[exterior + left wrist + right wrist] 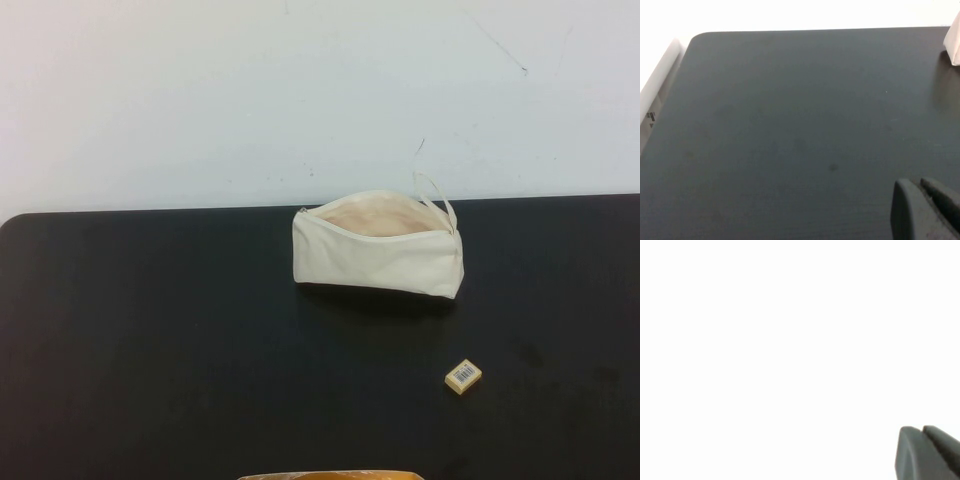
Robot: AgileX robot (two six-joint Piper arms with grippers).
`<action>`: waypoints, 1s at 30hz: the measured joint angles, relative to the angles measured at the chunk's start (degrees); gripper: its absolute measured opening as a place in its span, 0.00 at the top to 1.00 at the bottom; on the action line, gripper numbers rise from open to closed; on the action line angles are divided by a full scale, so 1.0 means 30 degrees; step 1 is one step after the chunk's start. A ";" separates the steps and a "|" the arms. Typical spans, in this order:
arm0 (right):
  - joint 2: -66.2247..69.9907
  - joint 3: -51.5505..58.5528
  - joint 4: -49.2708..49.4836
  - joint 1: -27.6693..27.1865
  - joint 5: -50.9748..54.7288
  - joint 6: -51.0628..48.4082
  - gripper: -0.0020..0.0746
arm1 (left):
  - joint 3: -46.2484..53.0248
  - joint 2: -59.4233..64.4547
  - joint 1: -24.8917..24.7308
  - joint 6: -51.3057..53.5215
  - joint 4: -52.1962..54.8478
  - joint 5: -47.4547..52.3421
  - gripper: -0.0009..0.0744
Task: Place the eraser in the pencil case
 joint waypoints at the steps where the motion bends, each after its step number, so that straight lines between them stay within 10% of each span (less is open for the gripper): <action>1: 0.0000 -0.0777 0.0000 0.0000 0.1141 -0.0328 0.98 | 0.0000 0.0000 0.0000 0.0000 0.0000 0.0000 0.99; 15: 0.8773 -0.9682 -0.0068 0.0366 2.0797 -0.8043 0.98 | 0.0000 0.0000 0.0000 0.0000 0.0000 0.0000 0.99; 30: 1.5345 -0.9895 0.1886 0.0539 1.9391 -0.8216 0.98 | 0.0000 0.0000 0.0000 0.0000 0.0000 0.0000 0.99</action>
